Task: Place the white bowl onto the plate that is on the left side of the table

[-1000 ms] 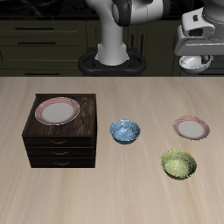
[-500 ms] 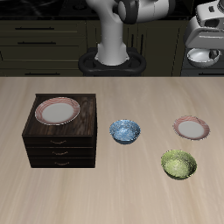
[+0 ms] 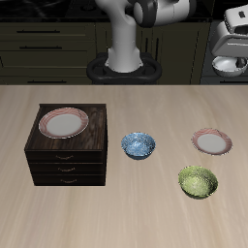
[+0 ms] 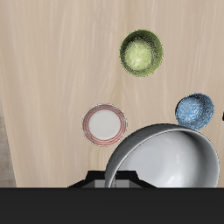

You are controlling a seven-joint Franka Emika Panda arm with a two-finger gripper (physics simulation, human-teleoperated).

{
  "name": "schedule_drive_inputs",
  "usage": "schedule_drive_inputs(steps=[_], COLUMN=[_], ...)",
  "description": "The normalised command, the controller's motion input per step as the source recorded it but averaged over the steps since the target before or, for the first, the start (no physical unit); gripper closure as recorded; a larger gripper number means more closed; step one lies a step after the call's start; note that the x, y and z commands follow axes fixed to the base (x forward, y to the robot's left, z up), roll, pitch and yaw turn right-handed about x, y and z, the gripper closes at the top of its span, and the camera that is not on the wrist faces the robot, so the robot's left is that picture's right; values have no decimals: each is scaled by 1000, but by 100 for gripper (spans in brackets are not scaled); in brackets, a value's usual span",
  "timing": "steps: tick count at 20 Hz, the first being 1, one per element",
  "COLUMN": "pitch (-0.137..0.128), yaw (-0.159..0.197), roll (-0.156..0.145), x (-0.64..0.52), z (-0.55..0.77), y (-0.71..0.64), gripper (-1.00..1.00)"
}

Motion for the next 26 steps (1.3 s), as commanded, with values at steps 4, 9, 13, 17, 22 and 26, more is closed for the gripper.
schedule_drive_inputs(steps=[4,9,13,17,22,26], pitch=[-4,-56,51,5,-30,-18], yaw=[12,67,-36,-5,-4,-18], roll=[-4,-1,-27,0,23,-8], x=[-46,34,0,-211,-316,-58], z=[-137,-245,-476,-306,-262,-80], y=[106,90,33,71,71,-32], gripper=[100,100,100,100,100,100])
